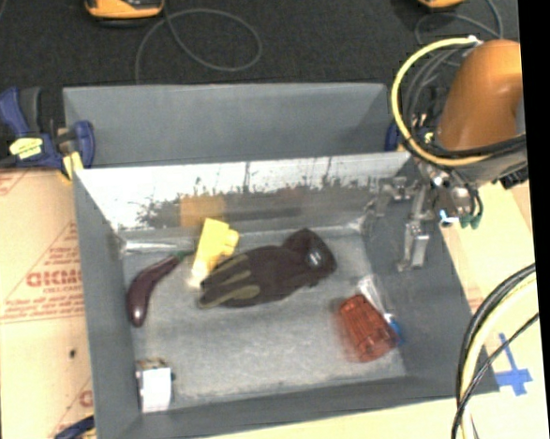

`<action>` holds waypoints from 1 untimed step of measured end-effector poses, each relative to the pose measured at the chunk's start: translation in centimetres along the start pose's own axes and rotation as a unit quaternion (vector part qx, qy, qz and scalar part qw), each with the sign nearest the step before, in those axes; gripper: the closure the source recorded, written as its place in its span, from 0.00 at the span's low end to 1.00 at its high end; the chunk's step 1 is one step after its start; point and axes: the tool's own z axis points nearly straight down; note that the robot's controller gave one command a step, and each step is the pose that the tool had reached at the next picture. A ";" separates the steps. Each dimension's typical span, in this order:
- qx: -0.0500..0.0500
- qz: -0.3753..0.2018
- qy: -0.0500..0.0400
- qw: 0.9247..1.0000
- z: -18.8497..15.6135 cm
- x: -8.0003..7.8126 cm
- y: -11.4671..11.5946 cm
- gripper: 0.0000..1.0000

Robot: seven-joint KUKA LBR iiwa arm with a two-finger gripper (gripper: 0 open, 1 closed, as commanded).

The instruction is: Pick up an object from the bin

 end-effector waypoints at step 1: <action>0.001 -0.001 -0.004 1.000 -0.5 -0.1 0.1 0.00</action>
Offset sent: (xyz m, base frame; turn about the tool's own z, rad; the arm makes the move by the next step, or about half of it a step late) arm 0.0071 0.0857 -0.0563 0.1084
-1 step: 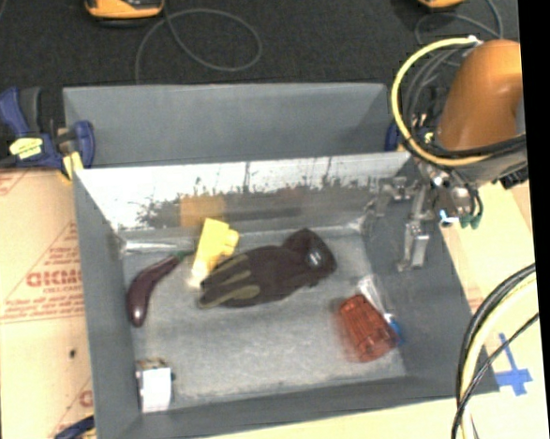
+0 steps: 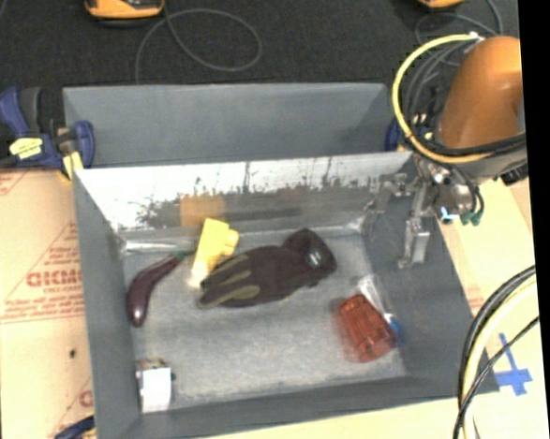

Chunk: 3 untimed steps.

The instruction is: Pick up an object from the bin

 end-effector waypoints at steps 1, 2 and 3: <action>0.001 0.031 -0.002 1.000 2.8 -0.4 3.8 0.00; -0.002 -0.002 0.000 1.000 5.7 -1.0 6.7 0.00; 0.001 -0.090 -0.001 0.996 6.5 -1.0 7.8 0.00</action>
Offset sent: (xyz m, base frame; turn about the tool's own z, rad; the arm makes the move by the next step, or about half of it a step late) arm 0.0152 0.0538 -0.0832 -0.1866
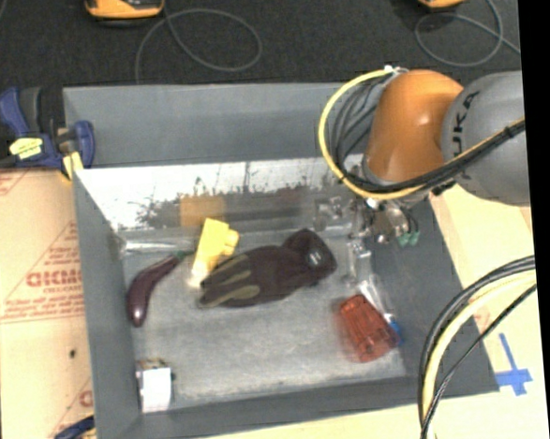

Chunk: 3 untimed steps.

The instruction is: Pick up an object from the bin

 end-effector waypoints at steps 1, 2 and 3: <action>-0.001 0.111 -0.002 0.994 3.0 0.3 1.3 0.00; -0.001 0.188 -0.001 0.982 5.3 -1.7 2.1 0.00; -0.001 0.204 -0.006 0.979 5.8 -1.3 5.7 1.00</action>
Offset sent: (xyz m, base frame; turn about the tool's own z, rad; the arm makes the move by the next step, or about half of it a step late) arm 0.0210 0.0284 -0.0618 0.3577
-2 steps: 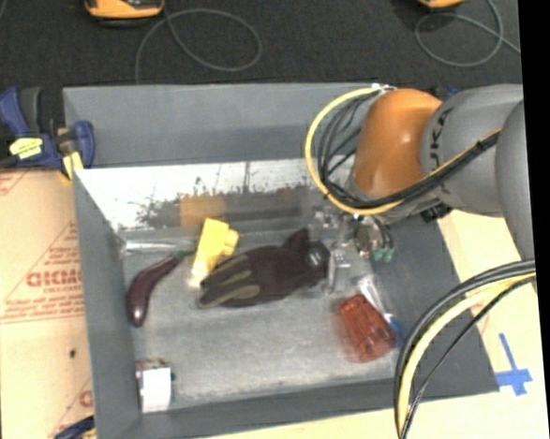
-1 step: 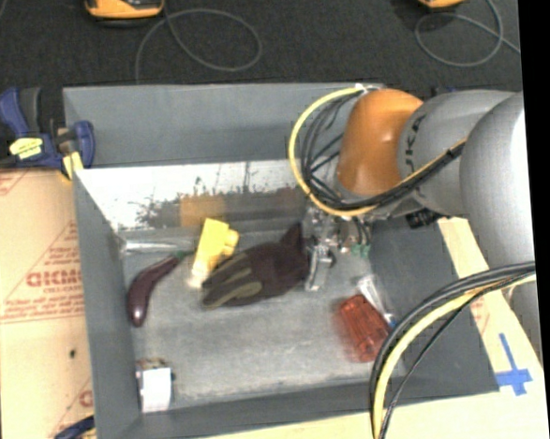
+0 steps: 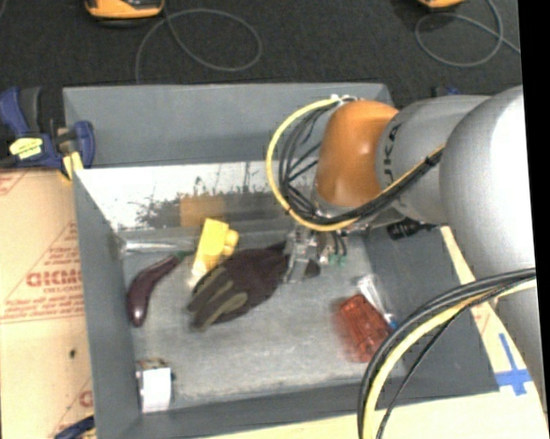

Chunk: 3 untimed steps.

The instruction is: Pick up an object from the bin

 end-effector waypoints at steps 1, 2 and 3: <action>0.000 0.000 0.000 1.000 0.0 0.0 0.0 1.00; 0.000 -0.004 -0.002 1.000 -11.1 0.2 1.9 1.00; 0.000 -0.004 -0.002 1.000 -11.1 0.2 1.9 1.00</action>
Offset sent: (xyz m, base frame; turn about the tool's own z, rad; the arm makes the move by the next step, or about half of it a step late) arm -0.0008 0.0200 0.1104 -0.0016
